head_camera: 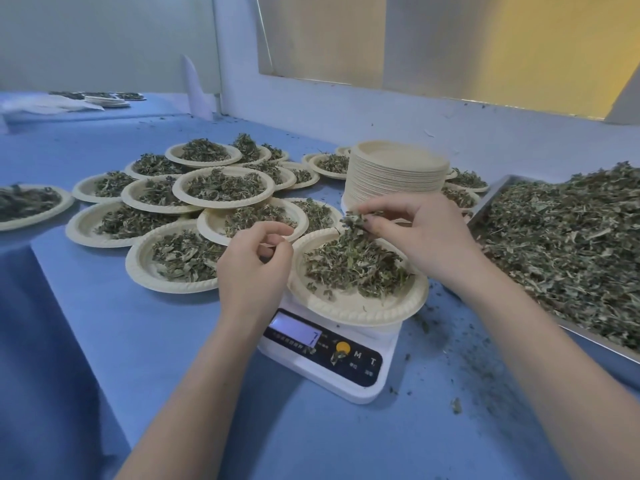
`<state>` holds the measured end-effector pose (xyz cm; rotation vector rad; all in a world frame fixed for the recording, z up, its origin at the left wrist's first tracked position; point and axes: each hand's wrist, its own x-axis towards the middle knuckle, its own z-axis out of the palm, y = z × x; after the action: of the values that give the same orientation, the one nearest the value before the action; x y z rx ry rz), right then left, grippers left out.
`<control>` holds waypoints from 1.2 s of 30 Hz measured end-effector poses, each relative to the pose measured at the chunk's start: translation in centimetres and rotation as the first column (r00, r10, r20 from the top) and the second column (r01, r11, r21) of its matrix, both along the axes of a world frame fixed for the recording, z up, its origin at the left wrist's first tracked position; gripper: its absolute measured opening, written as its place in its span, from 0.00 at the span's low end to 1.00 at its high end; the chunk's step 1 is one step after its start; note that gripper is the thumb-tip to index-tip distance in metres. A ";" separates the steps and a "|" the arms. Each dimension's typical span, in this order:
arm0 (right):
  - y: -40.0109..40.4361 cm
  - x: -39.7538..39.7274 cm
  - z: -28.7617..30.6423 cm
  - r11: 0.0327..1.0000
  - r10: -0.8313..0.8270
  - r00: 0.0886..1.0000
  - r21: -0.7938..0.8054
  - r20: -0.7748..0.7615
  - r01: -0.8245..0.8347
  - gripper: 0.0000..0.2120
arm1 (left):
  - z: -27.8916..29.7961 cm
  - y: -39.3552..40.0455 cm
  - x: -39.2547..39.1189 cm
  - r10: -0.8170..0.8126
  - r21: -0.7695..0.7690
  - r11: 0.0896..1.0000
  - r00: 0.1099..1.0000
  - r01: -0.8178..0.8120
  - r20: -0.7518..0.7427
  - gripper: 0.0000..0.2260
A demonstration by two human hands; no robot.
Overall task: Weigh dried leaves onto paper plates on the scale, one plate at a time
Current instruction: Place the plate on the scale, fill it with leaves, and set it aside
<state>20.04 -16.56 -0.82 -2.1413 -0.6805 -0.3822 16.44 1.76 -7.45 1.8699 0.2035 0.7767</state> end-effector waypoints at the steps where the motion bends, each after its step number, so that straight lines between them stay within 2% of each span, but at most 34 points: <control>1: 0.0 0.0 0.0 1.000 0.008 1.000 0.005 -0.001 -0.008 0.13 | 0.0 0.0 0.0 -0.006 0.003 1.000 1.000 0.006 0.000 0.09; 7: -0.9 0.1 0.7 0.998 -0.031 0.999 0.055 0.043 0.028 0.13 | 0.3 -0.2 -0.1 0.017 0.044 0.999 1.000 -0.017 0.006 0.09; 9: -2.1 0.4 1.2 0.994 -0.096 0.992 0.059 0.078 0.092 0.13 | 1.1 -0.8 -0.2 0.056 0.177 0.982 0.998 -0.061 0.036 0.09; 11: -3.3 0.8 1.7 0.986 -0.160 0.984 0.054 0.078 0.156 0.12 | 2.7 -2.4 0.0 0.019 0.332 0.941 0.993 -0.056 0.114 0.11; 12: -3.9 0.9 1.9 0.982 -0.188 0.980 0.047 0.071 0.185 0.12 | 3.7 -3.7 0.4 -0.055 0.407 0.913 0.989 -0.007 0.139 0.12; 14: -4.9 1.1 2.2 0.975 -0.220 0.973 0.027 0.071 0.219 0.12 | 5.5 -7.2 1.6 -0.231 0.497 0.853 0.969 0.159 0.086 0.14; 16: -6.1 1.1 2.4 0.972 -0.235 0.967 0.020 0.099 0.234 0.12 | 6.9 -10.8 2.9 -0.329 0.461 0.836 0.944 0.296 -0.010 0.13; 18: -7.8 1.0 2.5 0.959 -0.280 0.950 -0.005 0.141 0.283 0.11 | 7.5 -13.9 3.9 -0.357 0.402 0.850 0.933 0.341 -0.036 0.09; 20: -10.2 1.0 2.6 0.920 -0.362 0.919 -0.103 0.155 0.379 0.09 | 7.5 -16.4 4.6 -0.394 0.378 0.838 0.916 0.393 -0.079 0.07; 22: -12.7 0.9 2.6 0.851 -0.406 0.906 -0.311 0.120 0.423 0.10 | 7.1 -18.1 5.0 -0.430 0.440 0.767 0.883 0.467 -0.188 0.08; 24: -14.5 0.5 2.4 0.785 -0.404 0.914 -0.499 0.039 0.368 0.12 | 6.8 -19.0 5.2 -0.411 0.557 0.638 0.847 0.531 -0.336 0.11; 26: -15.0 0.3 1.9 0.792 -0.368 0.930 -0.526 -0.005 0.310 0.14 | 6.7 -18.8 5.1 -0.374 0.615 0.560 0.832 0.555 -0.410 0.13; 27: -14.7 0.3 1.7 0.815 -0.336 0.942 -0.506 -0.016 0.282 0.15 | 6.7 -18.4 5.1 -0.363 0.619 0.558 0.833 0.553 -0.418 0.13; 32: -10.3 0.6 0.8 0.916 -0.095 0.982 -0.400 -0.164 0.022 0.28 | 6.8 -12.9 3.8 -0.285 0.592 0.686 0.905 0.422 -0.315 0.10; 34: -8.5 0.6 0.7 0.911 0.001 0.971 -0.401 -0.238 -0.099 0.38 | 6.5 -9.7 3.0 -0.222 0.596 0.722 0.934 0.351 -0.281 0.12; 36: -7.1 0.6 0.5 0.864 0.053 0.951 -0.464 -0.304 -0.197 0.50 | 6.1 -6.4 2.1 -0.150 0.599 0.753 0.957 0.273 -0.248 0.12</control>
<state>20.64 -23.66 -0.34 -2.5406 -0.8082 0.1963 18.53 -4.68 -1.35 2.5560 -0.1862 0.5385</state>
